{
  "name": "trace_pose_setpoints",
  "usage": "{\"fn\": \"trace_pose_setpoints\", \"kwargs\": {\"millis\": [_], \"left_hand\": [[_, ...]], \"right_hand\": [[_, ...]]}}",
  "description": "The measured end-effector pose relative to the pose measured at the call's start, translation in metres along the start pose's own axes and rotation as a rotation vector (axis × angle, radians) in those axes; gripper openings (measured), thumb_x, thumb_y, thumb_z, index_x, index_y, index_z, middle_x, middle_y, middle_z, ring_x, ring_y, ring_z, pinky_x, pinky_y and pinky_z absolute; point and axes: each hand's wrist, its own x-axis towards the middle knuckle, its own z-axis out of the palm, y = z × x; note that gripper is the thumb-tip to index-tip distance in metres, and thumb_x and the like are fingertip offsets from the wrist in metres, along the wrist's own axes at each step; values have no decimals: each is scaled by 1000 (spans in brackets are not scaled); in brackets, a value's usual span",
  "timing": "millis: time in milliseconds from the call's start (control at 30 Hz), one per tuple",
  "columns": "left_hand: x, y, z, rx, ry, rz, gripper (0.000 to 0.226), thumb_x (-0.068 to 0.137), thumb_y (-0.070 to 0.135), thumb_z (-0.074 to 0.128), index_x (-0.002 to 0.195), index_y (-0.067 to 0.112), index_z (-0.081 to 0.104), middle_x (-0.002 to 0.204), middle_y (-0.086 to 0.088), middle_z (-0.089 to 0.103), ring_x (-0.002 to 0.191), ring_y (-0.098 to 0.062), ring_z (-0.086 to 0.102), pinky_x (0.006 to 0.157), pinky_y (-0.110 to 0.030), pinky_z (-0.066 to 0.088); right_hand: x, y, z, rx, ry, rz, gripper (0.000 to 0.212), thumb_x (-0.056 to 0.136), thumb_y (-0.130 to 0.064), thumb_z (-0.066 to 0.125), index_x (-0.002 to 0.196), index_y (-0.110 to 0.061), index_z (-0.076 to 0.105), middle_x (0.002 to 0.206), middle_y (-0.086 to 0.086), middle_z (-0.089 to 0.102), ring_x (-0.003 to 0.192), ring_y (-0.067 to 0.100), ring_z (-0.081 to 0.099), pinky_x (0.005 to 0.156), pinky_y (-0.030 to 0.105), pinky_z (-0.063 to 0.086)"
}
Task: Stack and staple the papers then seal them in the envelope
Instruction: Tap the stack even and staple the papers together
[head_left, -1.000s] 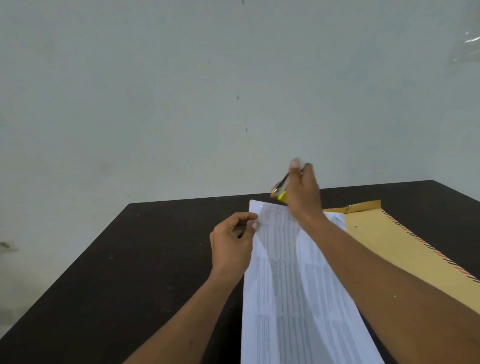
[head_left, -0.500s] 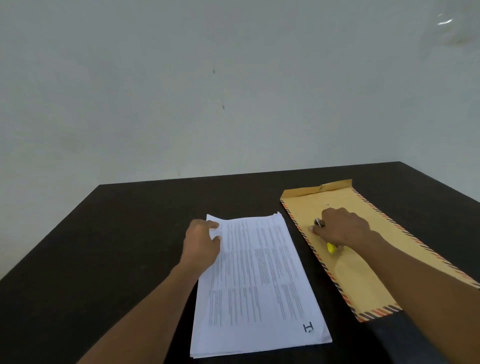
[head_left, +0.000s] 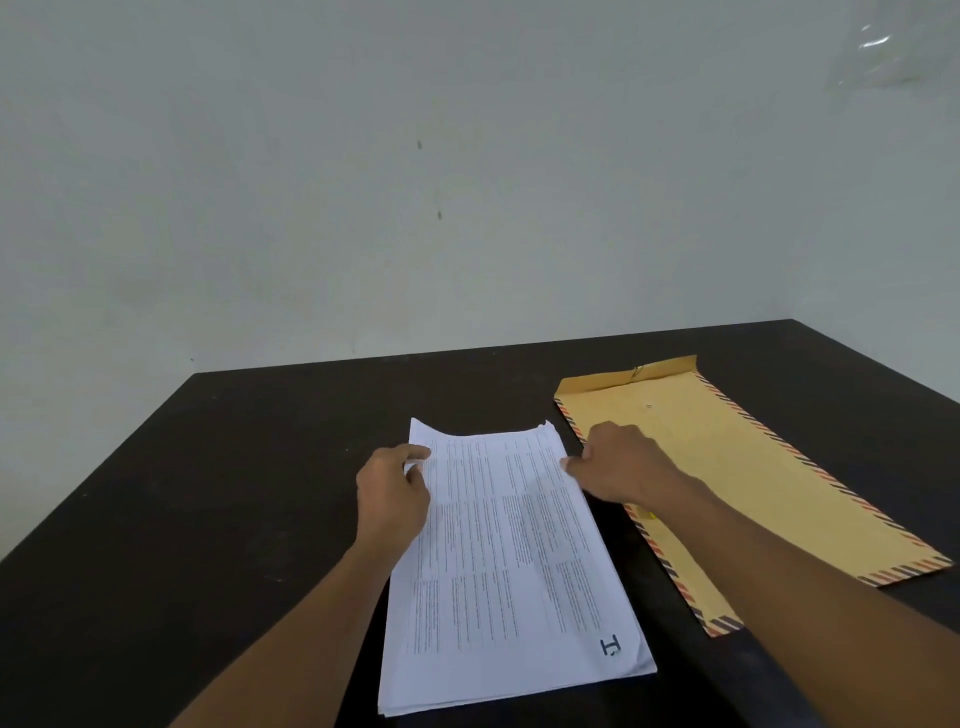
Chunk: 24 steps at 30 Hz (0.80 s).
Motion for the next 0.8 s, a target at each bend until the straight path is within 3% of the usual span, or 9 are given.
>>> {"fn": "trace_pose_setpoints", "kwargs": {"millis": [67, 100, 267, 433, 500, 600, 733, 800], "left_hand": [[-2, -1, -2, -93, 42, 1, 26, 97, 1, 58, 113, 17, 71, 120, 0, 66, 100, -17, 67, 94, -29, 55], [-2, -1, -4, -135, 64, -7, 25, 97, 2, 58, 111, 18, 71, 118, 1, 67, 96, -17, 67, 90, -32, 58], [3, -1, -14, -267, 128, -51, 24, 99, 7, 56, 111, 23, 70, 104, -1, 66, 63, -7, 53, 54, -14, 43], [6, -1, -17, -320, 128, -78, 24, 99, 8, 56, 110, 25, 68, 107, -1, 67, 60, -8, 52, 55, -18, 44], [6, -1, -19, -236, 94, -44, 26, 99, 8, 58, 119, 21, 67, 117, -2, 65, 76, -10, 60, 67, -18, 50], [7, -4, -17, -15, -36, -26, 37, 96, 12, 64, 132, 15, 61, 139, -4, 51, 122, -20, 55, 101, -29, 46], [6, -5, -10, 236, -137, -44, 41, 95, 25, 64, 136, 21, 59, 156, -6, 33, 141, -27, 34, 113, -41, 37], [6, -5, -6, 368, -125, -13, 42, 96, 33, 61, 137, 28, 57, 163, -6, 21, 147, -30, 24, 116, -45, 31]], "right_hand": [[-3, -8, 7, 9, -55, -33, 28, 89, -46, 60, 88, -19, 52, 80, -3, 62, 72, 14, 63, 59, 28, 49], [-5, -10, 9, 26, -63, -45, 27, 89, -43, 61, 95, -19, 49, 86, -3, 61, 76, 13, 62, 60, 27, 48], [-11, -18, 14, 243, -70, -35, 24, 91, -24, 62, 105, -17, 44, 95, -1, 58, 87, 15, 61, 74, 32, 56], [-14, -22, 17, 443, -20, -37, 25, 92, -11, 64, 107, -20, 45, 95, -2, 55, 78, 13, 56, 60, 20, 46], [-14, -23, 20, 448, 13, -64, 27, 91, -9, 64, 107, -21, 48, 100, -2, 56, 79, 13, 55, 58, 16, 44], [-13, -26, 26, 385, 31, -113, 22, 89, -11, 68, 102, -21, 55, 100, -4, 57, 81, 11, 56, 61, 13, 45], [-13, -23, 17, 252, 213, -121, 8, 88, -24, 68, 88, -24, 59, 93, -5, 61, 81, 10, 59, 72, 27, 54], [-11, -12, 2, 115, 290, -60, 14, 89, -32, 65, 97, -22, 59, 99, -2, 59, 89, 16, 58, 75, 34, 54]]}}
